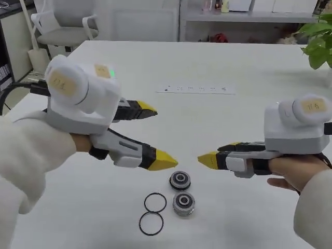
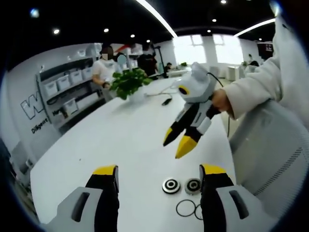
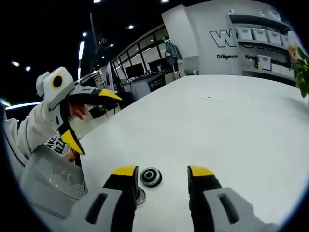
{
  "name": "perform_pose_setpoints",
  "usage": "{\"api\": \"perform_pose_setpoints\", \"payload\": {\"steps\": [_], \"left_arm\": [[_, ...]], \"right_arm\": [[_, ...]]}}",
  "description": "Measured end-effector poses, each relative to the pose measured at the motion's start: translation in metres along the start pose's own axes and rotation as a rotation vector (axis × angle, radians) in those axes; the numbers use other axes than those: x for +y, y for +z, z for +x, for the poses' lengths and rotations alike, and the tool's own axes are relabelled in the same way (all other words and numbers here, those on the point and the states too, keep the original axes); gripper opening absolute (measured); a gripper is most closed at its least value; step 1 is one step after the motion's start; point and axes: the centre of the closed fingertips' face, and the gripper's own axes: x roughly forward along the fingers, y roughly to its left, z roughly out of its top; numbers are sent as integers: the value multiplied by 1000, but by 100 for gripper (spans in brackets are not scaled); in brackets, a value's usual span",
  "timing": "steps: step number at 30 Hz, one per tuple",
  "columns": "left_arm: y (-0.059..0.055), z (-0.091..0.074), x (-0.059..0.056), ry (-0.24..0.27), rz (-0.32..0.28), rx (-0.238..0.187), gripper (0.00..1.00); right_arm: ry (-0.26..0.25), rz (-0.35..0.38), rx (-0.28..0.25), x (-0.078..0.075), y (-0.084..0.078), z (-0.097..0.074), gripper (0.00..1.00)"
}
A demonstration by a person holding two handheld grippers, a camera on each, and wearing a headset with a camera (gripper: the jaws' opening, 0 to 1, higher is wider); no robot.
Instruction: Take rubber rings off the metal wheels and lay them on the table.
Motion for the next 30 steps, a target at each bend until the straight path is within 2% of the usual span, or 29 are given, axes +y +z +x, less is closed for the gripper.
{"api": "perform_pose_setpoints", "payload": {"steps": [4, 6, 11, 14, 17, 20, 24, 30], "left_arm": [[-6, 4, 7, 28, -35, -48, 66], [-11, 6, 9, 42, -36, -51, 63], [-33, 15, 12, 69, -66, -40, 60], [-42, 21, 5, 51, -45, -14, 56], [-46, 30, -2, 42, -19, -9, 50], [-50, 37, -6, 34, -17, -8, 45], [-62, 46, -14, 17, -13, 32, 40], [-71, 57, -23, -15, -17, 48, 32]], "right_arm": [[-3, -18, -7, -3, -3, 1, 37], [-6, -18, -7, -5, -4, 1, 37], [-6, -8, 0, -8, -10, 3, 34], [-1, -12, 20, -7, -15, 7, 33], [9, -35, 40, -3, -20, 10, 31], [18, -58, 69, -1, -26, 14, 30], [29, -71, 89, 1, -31, 18, 28], [55, -113, 125, 7, -40, 25, 25]]}}
